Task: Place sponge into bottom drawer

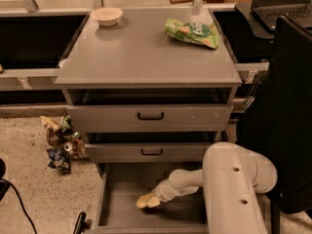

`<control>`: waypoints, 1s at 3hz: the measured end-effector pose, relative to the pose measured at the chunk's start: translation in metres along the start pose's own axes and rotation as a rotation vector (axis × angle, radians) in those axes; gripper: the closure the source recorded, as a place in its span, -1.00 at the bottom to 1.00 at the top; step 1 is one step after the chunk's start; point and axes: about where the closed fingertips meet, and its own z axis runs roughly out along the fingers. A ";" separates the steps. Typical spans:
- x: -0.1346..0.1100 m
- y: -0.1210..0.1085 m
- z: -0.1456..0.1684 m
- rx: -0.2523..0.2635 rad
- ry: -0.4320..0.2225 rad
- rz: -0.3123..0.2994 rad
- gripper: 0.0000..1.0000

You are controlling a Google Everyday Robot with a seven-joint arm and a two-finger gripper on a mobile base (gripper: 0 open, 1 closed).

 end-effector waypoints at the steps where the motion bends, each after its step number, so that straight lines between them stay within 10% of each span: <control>1: 0.003 -0.004 0.009 -0.010 0.008 0.016 0.17; 3: 0.010 -0.010 0.001 -0.017 -0.024 0.043 -0.78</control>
Offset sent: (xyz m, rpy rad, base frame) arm 0.0094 -0.0097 -0.0135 0.0005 0.0294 -0.0280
